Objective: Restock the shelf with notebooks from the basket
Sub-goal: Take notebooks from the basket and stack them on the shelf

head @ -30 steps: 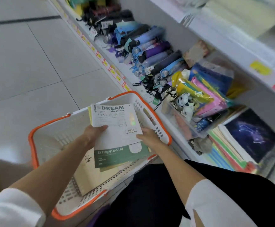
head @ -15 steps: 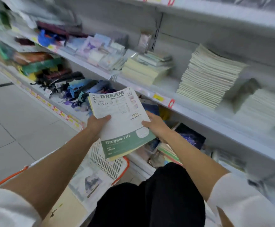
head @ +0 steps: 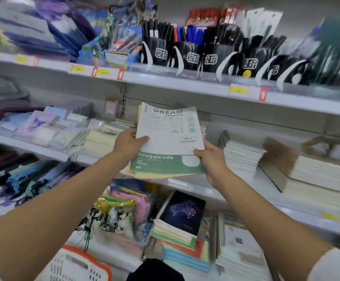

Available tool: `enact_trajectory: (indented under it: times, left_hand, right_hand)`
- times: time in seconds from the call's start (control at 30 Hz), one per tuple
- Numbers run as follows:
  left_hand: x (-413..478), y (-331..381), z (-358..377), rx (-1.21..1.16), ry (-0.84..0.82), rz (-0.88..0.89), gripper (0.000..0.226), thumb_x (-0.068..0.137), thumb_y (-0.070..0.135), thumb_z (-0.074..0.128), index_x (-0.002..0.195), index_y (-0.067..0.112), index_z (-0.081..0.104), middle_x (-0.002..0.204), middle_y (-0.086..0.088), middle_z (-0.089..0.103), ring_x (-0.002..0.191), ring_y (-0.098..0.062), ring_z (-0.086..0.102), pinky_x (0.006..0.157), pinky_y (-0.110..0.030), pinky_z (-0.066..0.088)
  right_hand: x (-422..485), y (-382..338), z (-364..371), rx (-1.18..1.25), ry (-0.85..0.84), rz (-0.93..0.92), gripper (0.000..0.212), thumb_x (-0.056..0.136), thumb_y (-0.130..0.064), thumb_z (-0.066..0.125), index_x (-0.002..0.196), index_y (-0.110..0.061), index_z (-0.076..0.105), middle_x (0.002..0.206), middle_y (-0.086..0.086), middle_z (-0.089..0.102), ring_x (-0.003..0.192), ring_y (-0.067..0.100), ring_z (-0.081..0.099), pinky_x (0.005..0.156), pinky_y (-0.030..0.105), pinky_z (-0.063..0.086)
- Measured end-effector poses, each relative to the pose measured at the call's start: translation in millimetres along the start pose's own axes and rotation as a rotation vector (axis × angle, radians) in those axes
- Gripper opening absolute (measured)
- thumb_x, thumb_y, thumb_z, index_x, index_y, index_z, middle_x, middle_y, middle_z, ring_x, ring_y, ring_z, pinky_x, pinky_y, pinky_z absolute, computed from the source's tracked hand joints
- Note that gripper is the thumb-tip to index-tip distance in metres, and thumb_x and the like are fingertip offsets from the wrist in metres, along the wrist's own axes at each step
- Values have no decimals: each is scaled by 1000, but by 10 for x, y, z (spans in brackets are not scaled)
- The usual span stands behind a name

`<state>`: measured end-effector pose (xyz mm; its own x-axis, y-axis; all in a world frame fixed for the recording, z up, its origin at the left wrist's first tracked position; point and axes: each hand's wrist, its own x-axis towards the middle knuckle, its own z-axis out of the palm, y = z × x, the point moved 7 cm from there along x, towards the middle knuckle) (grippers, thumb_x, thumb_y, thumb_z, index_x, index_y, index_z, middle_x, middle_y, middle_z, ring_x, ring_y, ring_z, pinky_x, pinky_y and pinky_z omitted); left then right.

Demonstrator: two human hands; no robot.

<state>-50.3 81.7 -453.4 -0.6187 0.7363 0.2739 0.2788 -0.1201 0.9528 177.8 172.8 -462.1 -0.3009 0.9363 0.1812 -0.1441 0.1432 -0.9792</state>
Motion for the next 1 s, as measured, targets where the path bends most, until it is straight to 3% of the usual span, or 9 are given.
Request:
enact_trajectory:
  times: [0.13,0.33,0.43,0.6,0.7,0.77,0.83,0.9,1.0]
  left_hand:
    - [251,345,347,39,-53,109,33,88,8,67,120,5,63,112,-9,68,95,-23,64,87,-33,52]
    - [643,632,549,72,99,137,17,83,2,67,91,14,59,106,-9,66,89,-22,62,83,-29,50]
    - [642,642,630,173,51,281,18,86,21,70,100,10,67,103,-3,69,91,-15,65,84,-29,53]
    - [474,525,660,352,-101,524,65,61,66,67,109,22,68,102,16,65,92,3,60,84,-11,45]
    - [555,467,659,371,-55,561,65,57,63,68,107,21,72,100,20,63,87,6,59,80,-4,43]
    - [641,463,699,348,-18,546,64,58,63,68,107,22,72,105,16,66,88,-3,61,85,-17,48]
    - [753,466,753,330,-14,521,65,59,64,68,108,22,71,115,12,66,87,-11,63,87,-29,52]
    - [912,460,802,354,-18,492,64,63,60,71,114,21,69,124,3,65,101,-20,65,92,-36,52]
    - [1207,382,832,367,-9,399,66,72,50,76,129,21,60,143,-4,50,119,-25,57,101,-37,47]
  right_hand:
    - [248,-184,-262,86,118,63,39,91,9,50,120,-13,65,106,6,69,91,25,68,76,34,58]
    - [708,-342,-435,200,306,119,14,87,6,58,93,-5,63,91,12,65,63,21,61,52,27,52]
    - [882,-322,-429,250,323,121,10,87,2,62,88,-6,56,89,12,62,62,17,58,47,25,50]
    - [886,-233,-507,386,305,2,7,90,-13,54,85,-11,57,78,7,66,71,19,64,59,27,55]
    - [881,-206,-503,202,228,-197,22,90,-33,59,84,-14,68,79,1,72,78,10,66,72,23,51]
    - [975,-169,-433,-15,175,-238,57,81,-60,60,111,-13,66,102,7,70,96,9,62,86,27,45]
    - [1126,-152,-424,-237,205,-232,88,74,-74,56,140,-15,47,124,3,61,121,17,52,97,32,38]
    - [1265,-183,-412,-406,234,-282,86,81,-69,54,146,-15,36,123,-2,58,125,22,49,96,29,35]
    - [1450,-225,-377,-520,222,-358,57,82,-62,60,121,-23,43,100,-17,55,102,16,55,71,14,37]
